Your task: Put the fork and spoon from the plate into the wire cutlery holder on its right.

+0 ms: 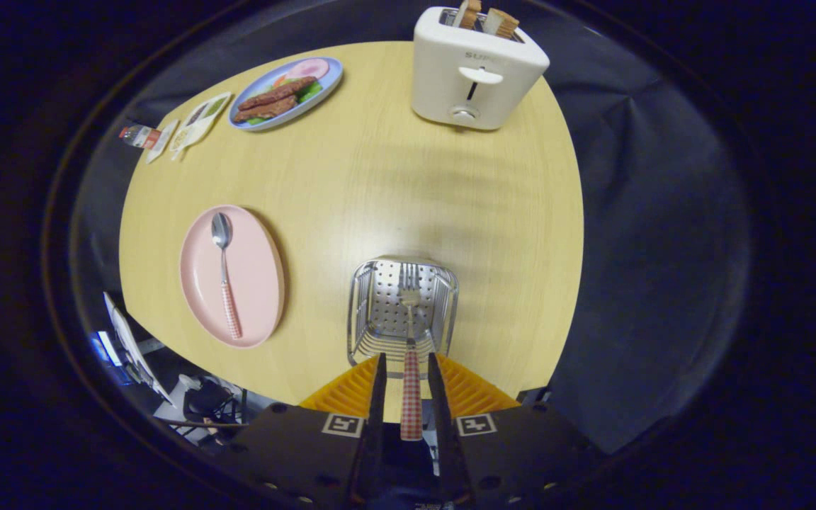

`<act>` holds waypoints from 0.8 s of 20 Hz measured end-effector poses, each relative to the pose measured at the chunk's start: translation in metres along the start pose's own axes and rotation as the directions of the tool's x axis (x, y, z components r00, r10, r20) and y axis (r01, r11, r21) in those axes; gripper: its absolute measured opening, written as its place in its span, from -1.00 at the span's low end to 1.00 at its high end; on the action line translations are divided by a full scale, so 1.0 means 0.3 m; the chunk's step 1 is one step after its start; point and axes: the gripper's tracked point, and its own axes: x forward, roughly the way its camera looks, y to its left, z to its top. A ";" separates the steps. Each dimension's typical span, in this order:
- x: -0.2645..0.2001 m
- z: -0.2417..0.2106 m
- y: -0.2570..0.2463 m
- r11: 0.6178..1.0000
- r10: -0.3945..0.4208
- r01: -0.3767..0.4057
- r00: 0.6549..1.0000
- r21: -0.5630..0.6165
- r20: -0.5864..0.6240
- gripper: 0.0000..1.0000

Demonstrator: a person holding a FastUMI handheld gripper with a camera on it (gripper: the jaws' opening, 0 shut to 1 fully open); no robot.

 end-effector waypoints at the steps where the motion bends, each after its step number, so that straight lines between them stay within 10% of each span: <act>1: -0.004 0.010 0.010 1.000 0.005 -0.005 0.999 -0.008 0.038 -0.17; 9: -0.073 0.026 0.177 0.998 0.067 -0.060 0.949 -0.033 0.309 0.92; 16: -0.126 0.034 0.383 0.997 0.049 -0.016 0.885 -0.074 0.463 0.96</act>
